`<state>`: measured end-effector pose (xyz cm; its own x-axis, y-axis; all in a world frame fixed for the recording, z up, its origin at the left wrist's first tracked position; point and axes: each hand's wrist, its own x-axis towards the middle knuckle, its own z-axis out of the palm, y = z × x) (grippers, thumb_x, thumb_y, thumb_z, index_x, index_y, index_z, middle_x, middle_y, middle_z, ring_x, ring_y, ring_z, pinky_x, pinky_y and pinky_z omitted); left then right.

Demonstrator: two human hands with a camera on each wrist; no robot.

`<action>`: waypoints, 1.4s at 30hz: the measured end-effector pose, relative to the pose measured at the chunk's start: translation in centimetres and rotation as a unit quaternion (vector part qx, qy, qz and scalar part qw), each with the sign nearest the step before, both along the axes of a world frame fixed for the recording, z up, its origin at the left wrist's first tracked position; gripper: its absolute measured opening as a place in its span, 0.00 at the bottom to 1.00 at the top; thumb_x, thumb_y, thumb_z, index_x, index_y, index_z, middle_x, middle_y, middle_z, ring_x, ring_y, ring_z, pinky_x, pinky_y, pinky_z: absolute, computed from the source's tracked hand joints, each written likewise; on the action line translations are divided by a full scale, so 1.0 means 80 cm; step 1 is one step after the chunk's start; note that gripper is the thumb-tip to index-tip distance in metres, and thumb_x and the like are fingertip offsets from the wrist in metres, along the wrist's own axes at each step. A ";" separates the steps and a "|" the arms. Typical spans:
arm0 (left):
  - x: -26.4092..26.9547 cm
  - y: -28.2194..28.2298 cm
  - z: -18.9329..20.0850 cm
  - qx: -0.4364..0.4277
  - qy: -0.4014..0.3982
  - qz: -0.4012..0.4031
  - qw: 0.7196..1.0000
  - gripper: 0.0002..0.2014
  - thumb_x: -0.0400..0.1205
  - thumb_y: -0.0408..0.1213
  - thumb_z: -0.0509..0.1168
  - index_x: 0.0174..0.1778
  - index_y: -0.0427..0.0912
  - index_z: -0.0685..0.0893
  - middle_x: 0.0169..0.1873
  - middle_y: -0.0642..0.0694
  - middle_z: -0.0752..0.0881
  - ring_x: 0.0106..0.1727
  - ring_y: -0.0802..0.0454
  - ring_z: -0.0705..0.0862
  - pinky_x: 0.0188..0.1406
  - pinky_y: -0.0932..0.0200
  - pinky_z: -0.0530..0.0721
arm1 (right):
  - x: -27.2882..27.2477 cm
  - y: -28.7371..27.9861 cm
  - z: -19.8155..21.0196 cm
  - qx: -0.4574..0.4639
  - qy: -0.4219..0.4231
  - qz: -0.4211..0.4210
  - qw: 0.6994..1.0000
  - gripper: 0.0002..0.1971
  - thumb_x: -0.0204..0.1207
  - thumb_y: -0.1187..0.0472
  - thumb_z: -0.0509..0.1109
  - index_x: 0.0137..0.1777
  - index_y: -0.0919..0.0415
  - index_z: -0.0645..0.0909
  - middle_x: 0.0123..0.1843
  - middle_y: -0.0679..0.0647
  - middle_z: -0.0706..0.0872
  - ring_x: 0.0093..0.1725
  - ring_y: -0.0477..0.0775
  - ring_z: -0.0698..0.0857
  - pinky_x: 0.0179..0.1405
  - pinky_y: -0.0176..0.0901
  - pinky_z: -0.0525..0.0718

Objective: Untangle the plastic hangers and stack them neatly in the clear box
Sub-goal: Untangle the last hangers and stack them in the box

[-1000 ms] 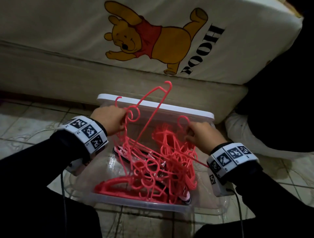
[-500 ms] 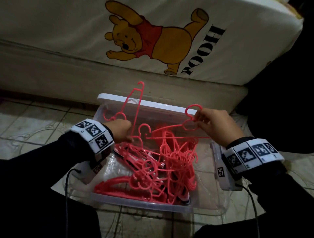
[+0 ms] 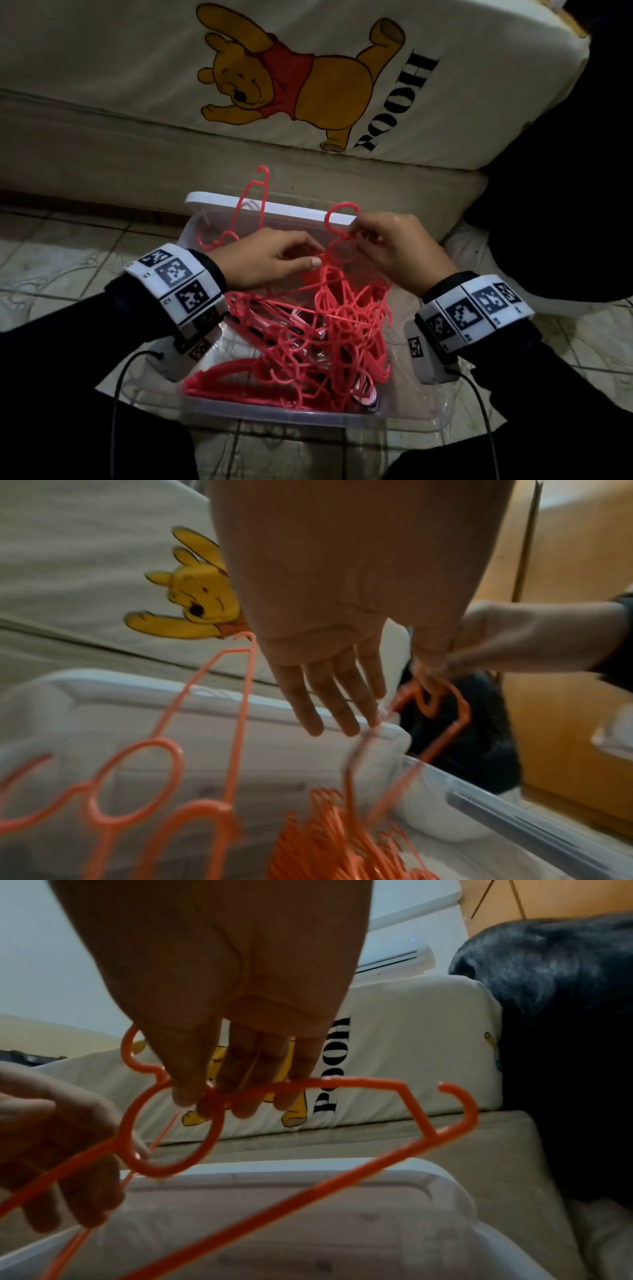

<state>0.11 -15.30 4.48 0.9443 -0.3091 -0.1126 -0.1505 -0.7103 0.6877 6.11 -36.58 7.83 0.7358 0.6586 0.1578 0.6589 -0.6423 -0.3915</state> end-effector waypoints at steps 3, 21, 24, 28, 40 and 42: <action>0.001 -0.004 0.001 -0.014 -0.054 0.004 0.998 0.09 0.84 0.43 0.62 0.48 0.43 0.82 0.41 0.50 0.87 0.45 0.54 0.85 0.49 0.50 0.81 | -0.004 0.012 0.003 0.090 0.031 -0.014 0.995 0.07 0.74 0.67 0.73 0.51 0.60 0.86 0.42 0.51 0.88 0.37 0.44 0.82 0.41 0.28 0.79; 0.024 0.059 0.013 0.039 -0.119 0.164 0.978 0.10 0.85 0.47 0.59 0.41 0.54 0.84 0.32 0.49 0.86 0.35 0.53 0.87 0.43 0.47 0.84 | -0.061 0.070 -0.087 -0.304 0.078 0.152 0.937 0.17 0.80 0.51 0.63 0.63 0.60 0.73 0.62 0.60 0.82 0.60 0.62 0.82 0.50 0.53 0.81; 0.024 0.058 0.014 0.042 -0.130 0.159 0.978 0.10 0.85 0.44 0.59 0.43 0.53 0.84 0.34 0.53 0.86 0.40 0.53 0.86 0.44 0.50 0.83 | -0.083 0.090 -0.110 -0.320 0.103 0.139 0.931 0.24 0.81 0.44 0.61 0.65 0.63 0.71 0.63 0.63 0.82 0.59 0.65 0.83 0.45 0.52 0.76; 0.025 0.057 0.014 0.065 -0.154 0.143 0.976 0.11 0.85 0.43 0.58 0.49 0.46 0.86 0.43 0.52 0.86 0.49 0.49 0.84 0.49 0.49 0.80 | -0.087 0.097 -0.118 -0.292 0.088 0.128 0.944 0.16 0.82 0.55 0.59 0.62 0.65 0.75 0.58 0.66 0.84 0.55 0.68 0.84 0.40 0.50 0.71; 0.026 0.064 0.025 0.040 -0.168 0.231 0.958 0.11 0.87 0.43 0.54 0.47 0.47 0.81 0.43 0.51 0.89 0.49 0.49 0.86 0.52 0.45 0.81 | -0.016 0.041 -0.062 -0.244 0.049 0.025 0.968 0.08 0.76 0.60 0.63 0.52 0.49 0.80 0.52 0.56 0.86 0.53 0.61 0.85 0.42 0.46 0.75; 0.026 0.065 0.024 0.037 -0.162 0.240 0.957 0.12 0.87 0.43 0.53 0.47 0.47 0.81 0.39 0.52 0.89 0.46 0.49 0.86 0.50 0.44 0.82 | -0.009 0.026 -0.049 -0.237 0.059 0.019 0.970 0.08 0.76 0.61 0.63 0.48 0.49 0.83 0.51 0.54 0.84 0.54 0.60 0.84 0.47 0.47 0.80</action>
